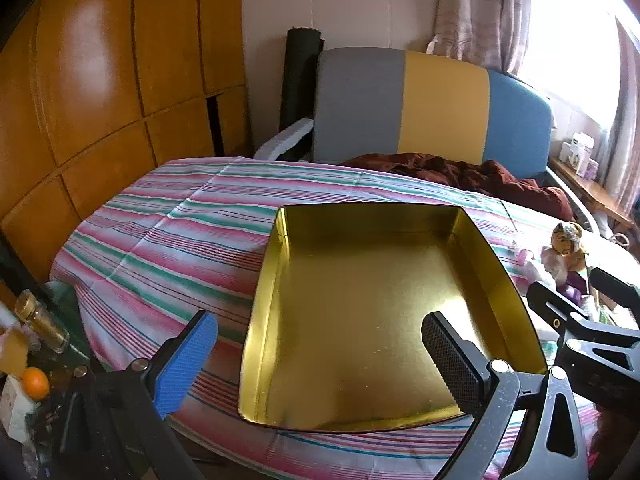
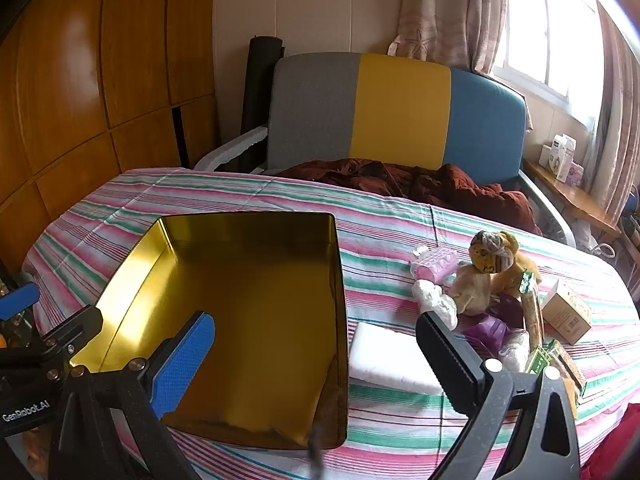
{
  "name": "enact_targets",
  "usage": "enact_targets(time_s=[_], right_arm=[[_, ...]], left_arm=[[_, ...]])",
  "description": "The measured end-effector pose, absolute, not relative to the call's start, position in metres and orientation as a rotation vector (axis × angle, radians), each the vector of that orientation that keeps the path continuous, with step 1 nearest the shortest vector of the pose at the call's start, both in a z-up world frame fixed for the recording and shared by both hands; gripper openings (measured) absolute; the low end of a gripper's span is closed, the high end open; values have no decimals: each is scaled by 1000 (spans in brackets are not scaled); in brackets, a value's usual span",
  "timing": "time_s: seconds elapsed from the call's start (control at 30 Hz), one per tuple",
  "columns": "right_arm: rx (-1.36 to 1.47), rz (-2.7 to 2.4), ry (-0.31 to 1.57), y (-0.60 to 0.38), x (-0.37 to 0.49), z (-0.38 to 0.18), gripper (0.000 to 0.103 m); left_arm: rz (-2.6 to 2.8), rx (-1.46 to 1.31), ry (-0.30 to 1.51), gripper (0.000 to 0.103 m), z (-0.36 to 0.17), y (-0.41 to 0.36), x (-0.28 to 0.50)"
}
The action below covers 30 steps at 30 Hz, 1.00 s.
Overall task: Organize objects
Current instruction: 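Grasp the white block with left gripper while right gripper moves toward the pile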
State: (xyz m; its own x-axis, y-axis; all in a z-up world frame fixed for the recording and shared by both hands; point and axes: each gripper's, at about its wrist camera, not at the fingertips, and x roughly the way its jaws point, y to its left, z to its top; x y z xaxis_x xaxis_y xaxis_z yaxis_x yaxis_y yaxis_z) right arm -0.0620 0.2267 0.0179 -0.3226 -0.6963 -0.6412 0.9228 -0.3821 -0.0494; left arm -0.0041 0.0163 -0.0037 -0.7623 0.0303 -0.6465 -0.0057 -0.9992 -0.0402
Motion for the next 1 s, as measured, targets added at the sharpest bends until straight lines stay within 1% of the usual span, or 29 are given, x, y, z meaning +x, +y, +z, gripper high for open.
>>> enact_targets(time_s=[0.27, 0.5, 0.57, 0.63, 0.83, 0.93, 1.0], right_arm=[[692, -1889, 485, 233, -75, 13, 103], [752, -1921, 434, 248, -106, 12, 103], [775, -1944, 421, 256, -119, 12, 103], [805, -1977, 403, 265, -137, 11, 103], [909, -2086, 338, 296, -199, 11, 103], [948, -2095, 300, 315, -230, 15, 103], [980, -2127, 261, 326, -250, 18, 103]], left_arm=[[2877, -1084, -20, 103, -8, 28, -5], [2811, -1075, -38, 102, -10, 41, -4], [2800, -1063, 6, 103, -10, 49, -4], [2834, -1080, 10, 103, -11, 54, -5], [2730, -1088, -53, 103, -11, 66, -16], [2686, -1050, -1, 103, -7, 82, -18], [2646, -1011, 76, 103, -3, 98, -19]])
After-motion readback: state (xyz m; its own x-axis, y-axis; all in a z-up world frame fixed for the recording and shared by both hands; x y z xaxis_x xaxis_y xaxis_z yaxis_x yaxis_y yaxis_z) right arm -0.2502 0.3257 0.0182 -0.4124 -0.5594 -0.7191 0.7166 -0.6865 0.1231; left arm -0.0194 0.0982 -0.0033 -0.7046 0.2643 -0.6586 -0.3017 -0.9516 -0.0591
